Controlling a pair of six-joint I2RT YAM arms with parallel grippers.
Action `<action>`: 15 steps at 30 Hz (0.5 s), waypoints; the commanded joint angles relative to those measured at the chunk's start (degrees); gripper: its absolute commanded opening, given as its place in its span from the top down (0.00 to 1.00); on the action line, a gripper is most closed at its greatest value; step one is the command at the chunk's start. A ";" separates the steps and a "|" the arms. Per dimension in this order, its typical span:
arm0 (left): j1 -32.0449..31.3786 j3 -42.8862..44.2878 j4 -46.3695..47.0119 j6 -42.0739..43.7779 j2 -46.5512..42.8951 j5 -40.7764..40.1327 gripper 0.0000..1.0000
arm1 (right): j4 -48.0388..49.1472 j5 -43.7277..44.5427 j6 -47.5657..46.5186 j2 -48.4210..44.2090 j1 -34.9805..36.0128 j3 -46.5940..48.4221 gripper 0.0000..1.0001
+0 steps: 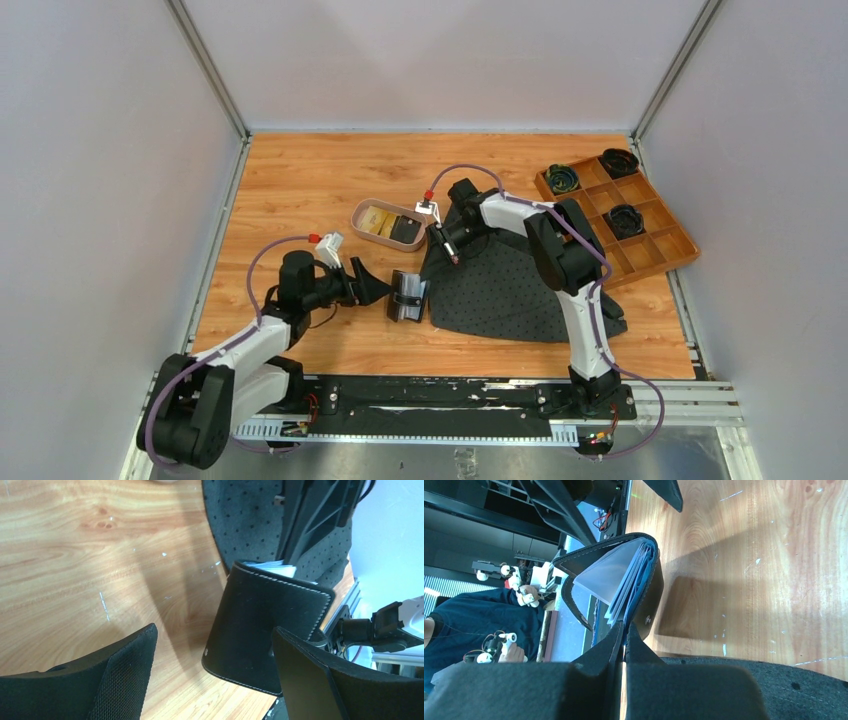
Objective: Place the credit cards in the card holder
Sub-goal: Close the card holder at the center of the board.
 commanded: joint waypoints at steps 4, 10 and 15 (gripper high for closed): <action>-2.28 -0.46 5.92 0.99 5.90 2.38 0.13 | -3.87 -3.60 -2.99 -1.35 -0.55 2.02 1.00; -7.24 1.22 10.15 1.24 12.64 4.22 0.14 | -5.10 -4.92 -3.65 -2.19 -0.41 2.67 1.00; -8.58 2.37 12.82 0.37 16.51 6.39 0.16 | -6.52 -5.95 -4.80 -2.94 0.02 3.03 1.00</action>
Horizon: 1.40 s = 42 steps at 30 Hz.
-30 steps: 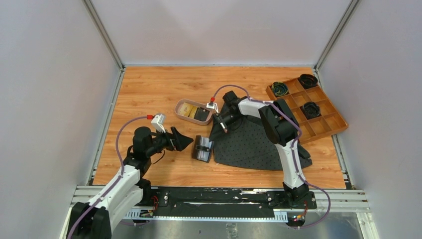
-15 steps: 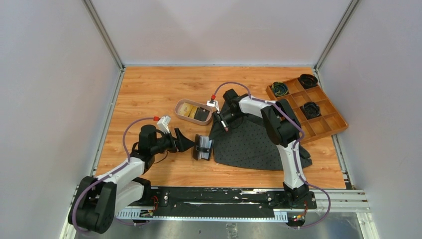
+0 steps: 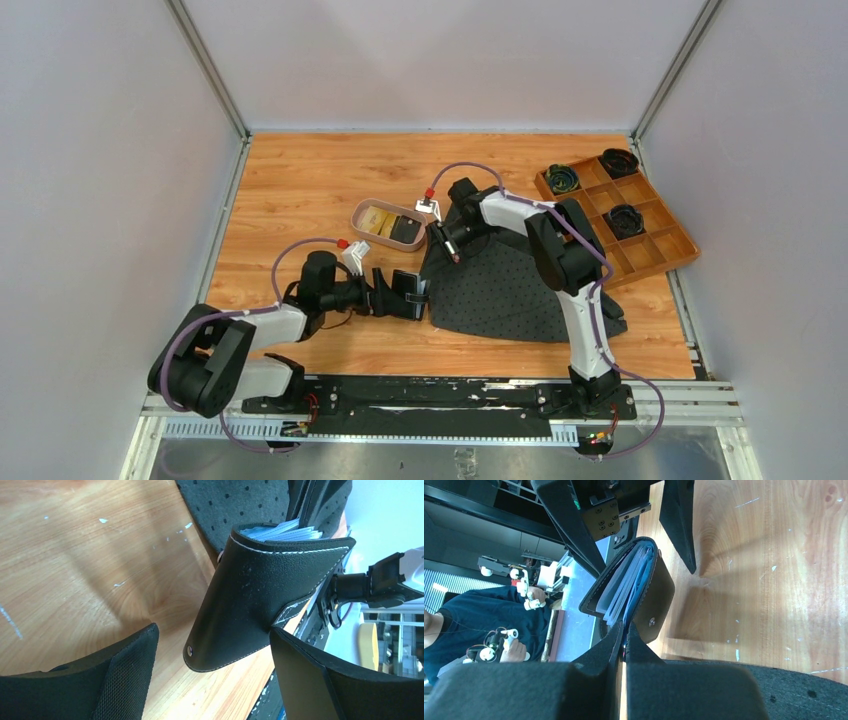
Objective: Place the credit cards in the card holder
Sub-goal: Close the card holder at the center of the board.
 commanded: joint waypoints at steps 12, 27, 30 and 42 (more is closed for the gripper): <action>-2.97 1.84 12.26 -3.13 0.03 6.32 0.21 | -26.04 -9.13 -22.79 -0.47 1.86 9.34 1.00; -4.17 3.57 13.84 -9.75 -3.93 7.96 1.00 | -50.70 -4.23 -44.64 2.76 2.06 19.56 0.84; -4.17 2.93 12.84 -10.99 -7.52 7.16 1.00 | -50.30 -1.52 -43.94 0.88 1.84 20.05 0.25; -4.21 14.30 -31.06 5.46 -23.78 -5.67 1.00 | -33.87 15.86 -29.40 -13.27 -2.44 14.96 0.04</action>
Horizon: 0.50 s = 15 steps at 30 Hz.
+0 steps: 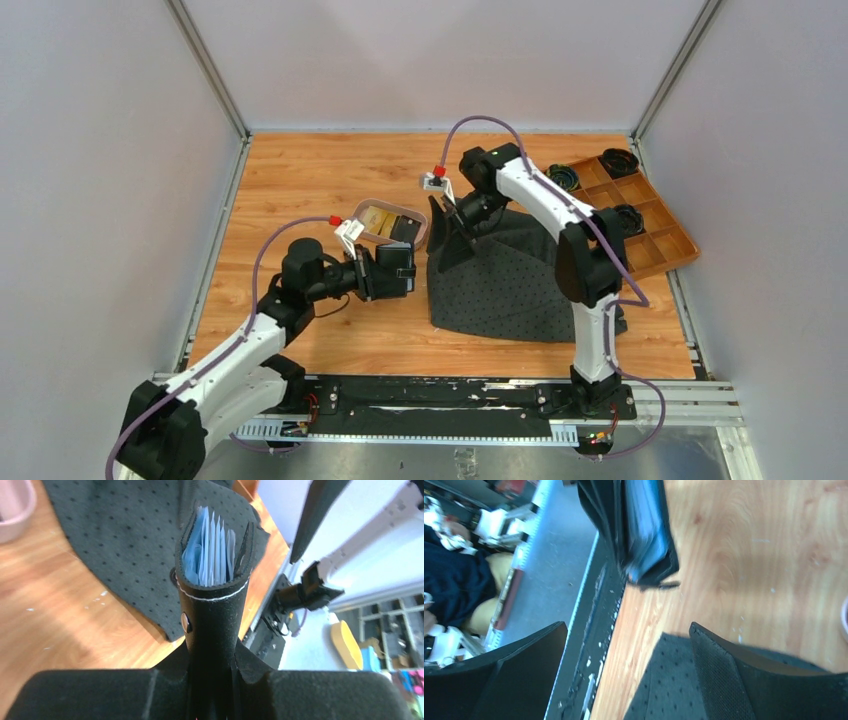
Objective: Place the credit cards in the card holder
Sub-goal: Close the card holder at the center of the board.
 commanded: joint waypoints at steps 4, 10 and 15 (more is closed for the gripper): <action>-1.47 17.74 -44.37 18.56 -2.50 -22.06 1.00 | 15.13 16.39 12.62 -13.50 -5.53 -7.07 0.04; -9.70 27.58 -59.66 18.80 2.53 -44.05 1.00 | 25.56 27.29 20.32 -22.82 -8.57 -12.93 0.03; -18.32 34.00 -68.77 14.09 12.19 -64.70 1.00 | 39.74 35.26 31.56 -31.81 -10.54 -22.38 0.00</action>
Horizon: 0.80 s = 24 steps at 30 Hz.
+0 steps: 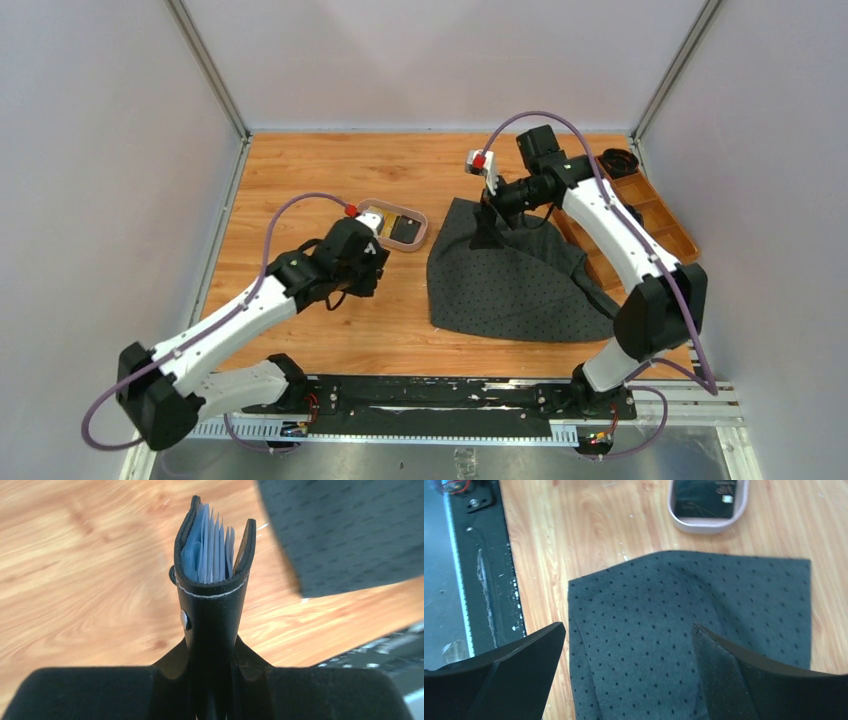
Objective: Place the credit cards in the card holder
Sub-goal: Close the card holder at the center of the board.
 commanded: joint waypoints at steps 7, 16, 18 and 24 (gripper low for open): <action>-11.18 10.15 -16.89 -1.72 17.96 -34.53 1.00 | 16.25 -4.56 15.62 -6.29 -5.59 -13.50 0.00; -16.93 15.25 -16.49 -4.45 34.43 -40.18 1.00 | 20.30 -4.18 16.64 -7.73 -5.74 -16.87 0.00; -17.32 15.03 -16.57 -5.01 37.30 -40.88 1.00 | 20.41 -4.33 16.57 -7.55 -5.80 -17.03 0.00; -18.21 13.46 -16.00 -8.65 41.17 -41.09 1.00 | 20.70 -4.74 16.57 -6.91 -5.76 -17.32 0.00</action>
